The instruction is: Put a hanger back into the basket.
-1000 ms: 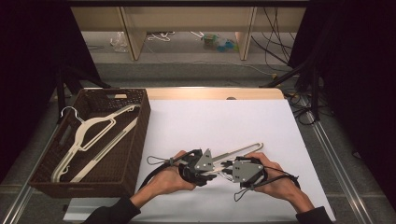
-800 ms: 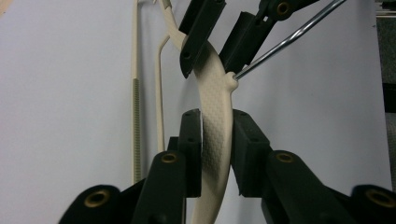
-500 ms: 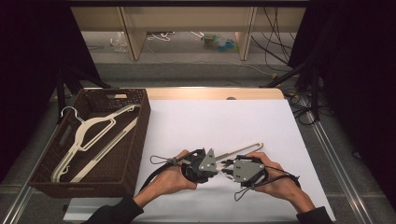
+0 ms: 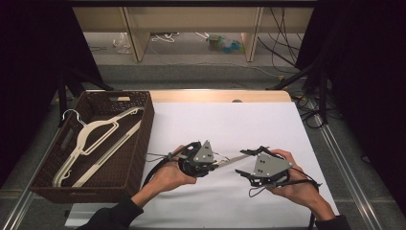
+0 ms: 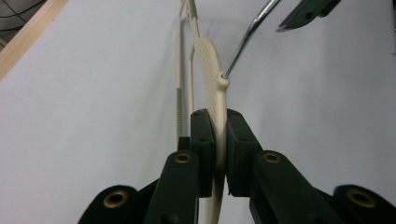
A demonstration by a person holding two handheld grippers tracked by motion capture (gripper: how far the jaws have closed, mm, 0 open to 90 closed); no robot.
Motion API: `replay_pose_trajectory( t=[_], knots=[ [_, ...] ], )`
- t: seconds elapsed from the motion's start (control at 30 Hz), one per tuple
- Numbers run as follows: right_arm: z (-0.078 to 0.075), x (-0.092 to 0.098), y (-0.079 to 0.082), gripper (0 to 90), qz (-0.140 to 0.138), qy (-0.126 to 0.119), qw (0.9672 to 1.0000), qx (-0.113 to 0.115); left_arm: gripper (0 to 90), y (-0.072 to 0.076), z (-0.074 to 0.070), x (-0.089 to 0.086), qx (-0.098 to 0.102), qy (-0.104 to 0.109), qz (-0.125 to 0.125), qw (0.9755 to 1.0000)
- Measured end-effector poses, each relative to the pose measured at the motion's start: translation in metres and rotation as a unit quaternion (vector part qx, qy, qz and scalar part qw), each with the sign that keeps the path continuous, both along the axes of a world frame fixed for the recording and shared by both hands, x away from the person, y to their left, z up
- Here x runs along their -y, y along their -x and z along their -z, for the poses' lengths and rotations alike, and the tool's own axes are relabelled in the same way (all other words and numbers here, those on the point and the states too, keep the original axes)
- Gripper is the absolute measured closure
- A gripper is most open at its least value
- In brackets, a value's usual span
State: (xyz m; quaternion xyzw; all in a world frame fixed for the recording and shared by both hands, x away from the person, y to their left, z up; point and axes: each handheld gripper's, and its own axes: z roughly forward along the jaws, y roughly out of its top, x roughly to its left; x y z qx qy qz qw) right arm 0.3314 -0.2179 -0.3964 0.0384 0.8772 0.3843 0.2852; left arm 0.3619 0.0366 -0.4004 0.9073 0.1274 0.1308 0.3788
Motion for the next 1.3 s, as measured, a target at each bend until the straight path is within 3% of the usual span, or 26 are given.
replay_pose_trajectory(
  t=[0.23, 0.37, 0.4, 0.47, 0.73, 0.93, 1.07, 1.3],
  knots=[
    [0.0, 0.007, 0.008, 41.3, 0.019, -0.005, 0.9998, -0.005, 85.6, -0.01, -0.005, -0.013, -0.032, 0.025, -0.021, 0.999],
    [0.0, 0.011, 0.013, 39.9, 0.028, -0.01, 0.9995, -0.008, 85.7, -0.013, -0.005, -0.015, -0.05, 0.045, -0.034, 0.9971],
    [0.0, 0.012, 0.014, 39.3, 0.03, -0.013, 0.9994, -0.009, 85.7, -0.015, -0.006, -0.018, -0.049, 0.034, -0.03, 0.9978],
    [-0.001, 0.014, 0.016, 38.0, 0.04, -0.022, 0.9989, -0.013, 85.7, -0.015, -0.006, -0.02, -0.059, 0.053, -0.038, 0.9961],
    [0.002, 0.021, 0.025, 35.7, 0.057, -0.043, 0.9972, -0.023, 85.7, -0.02, -0.016, -0.035, -0.083, 0.087, -0.05, 0.9914],
    [0.007, 0.022, 0.031, 35.0, 0.058, -0.045, 0.9968, -0.032, 85.6, -0.021, -0.03, -0.053, -0.093, 0.131, -0.068, 0.9847],
    [0.01, 0.023, 0.036, 34.1, 0.055, -0.045, 0.9966, -0.04, 85.6, -0.02, -0.042, -0.069, -0.098, 0.167, -0.081, 0.9778],
    [0.016, 0.025, 0.042, 30.2, 0.064, -0.052, 0.9954, -0.049, 85.6, -0.015, -0.066, -0.097, -0.102, 0.21, -0.092, 0.9681]
  ],
)
